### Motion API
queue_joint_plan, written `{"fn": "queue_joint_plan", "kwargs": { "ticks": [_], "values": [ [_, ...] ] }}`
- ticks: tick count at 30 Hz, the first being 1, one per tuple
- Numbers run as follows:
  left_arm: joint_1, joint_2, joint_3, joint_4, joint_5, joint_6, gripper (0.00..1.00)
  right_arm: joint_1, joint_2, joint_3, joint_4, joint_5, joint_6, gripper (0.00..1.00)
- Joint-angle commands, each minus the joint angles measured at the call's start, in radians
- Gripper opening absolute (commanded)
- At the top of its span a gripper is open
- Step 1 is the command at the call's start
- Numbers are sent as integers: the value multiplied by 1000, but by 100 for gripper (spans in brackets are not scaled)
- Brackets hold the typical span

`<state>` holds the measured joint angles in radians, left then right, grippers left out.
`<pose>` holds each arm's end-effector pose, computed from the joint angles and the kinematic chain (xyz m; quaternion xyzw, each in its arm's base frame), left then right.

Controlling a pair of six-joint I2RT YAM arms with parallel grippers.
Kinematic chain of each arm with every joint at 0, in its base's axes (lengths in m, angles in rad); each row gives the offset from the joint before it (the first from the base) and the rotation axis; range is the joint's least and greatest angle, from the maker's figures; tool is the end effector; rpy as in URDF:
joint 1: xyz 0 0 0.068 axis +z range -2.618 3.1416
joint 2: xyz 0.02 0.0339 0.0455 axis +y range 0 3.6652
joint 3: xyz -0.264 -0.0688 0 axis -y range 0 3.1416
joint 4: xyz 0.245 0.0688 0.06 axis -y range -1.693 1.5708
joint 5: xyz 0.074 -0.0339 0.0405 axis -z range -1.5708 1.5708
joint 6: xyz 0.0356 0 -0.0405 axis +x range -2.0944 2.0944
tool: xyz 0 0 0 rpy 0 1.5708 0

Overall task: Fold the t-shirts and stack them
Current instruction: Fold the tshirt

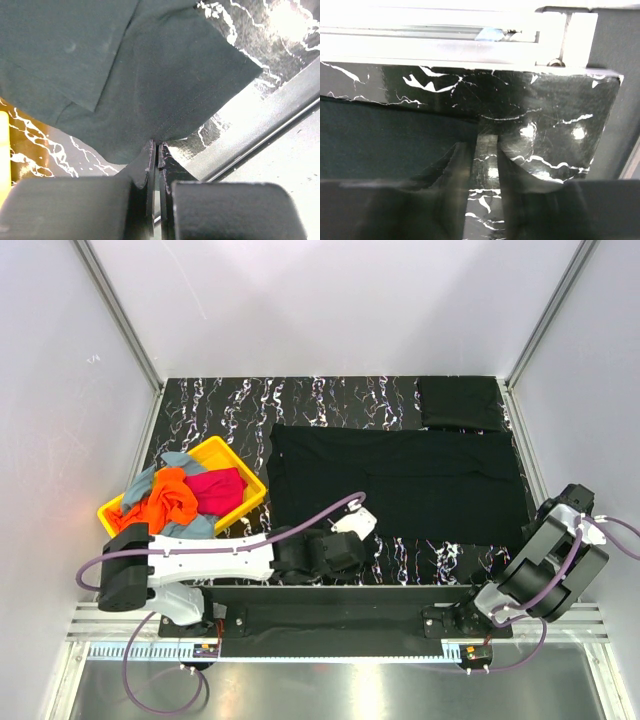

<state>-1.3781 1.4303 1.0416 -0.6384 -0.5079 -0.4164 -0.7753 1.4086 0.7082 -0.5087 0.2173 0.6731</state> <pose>0.0719 -0.2782 0.2476 0.3714 0.8579 -0.0522 0.3513 0.1674 -0.1748 0.1603 0.6625 0.7195 -0.1157 0.1731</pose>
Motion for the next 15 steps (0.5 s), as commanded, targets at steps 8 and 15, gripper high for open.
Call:
{"fn": "queue_joint_plan", "kwargs": {
  "ticks": [8,15],
  "values": [
    [83,-74,35,9,17,60,0,-5,-97,-6,49,-13,-18,0],
    [246,-82,90,16,68,155,0,7,-112,22,61,-110,3,0]
  ]
}}
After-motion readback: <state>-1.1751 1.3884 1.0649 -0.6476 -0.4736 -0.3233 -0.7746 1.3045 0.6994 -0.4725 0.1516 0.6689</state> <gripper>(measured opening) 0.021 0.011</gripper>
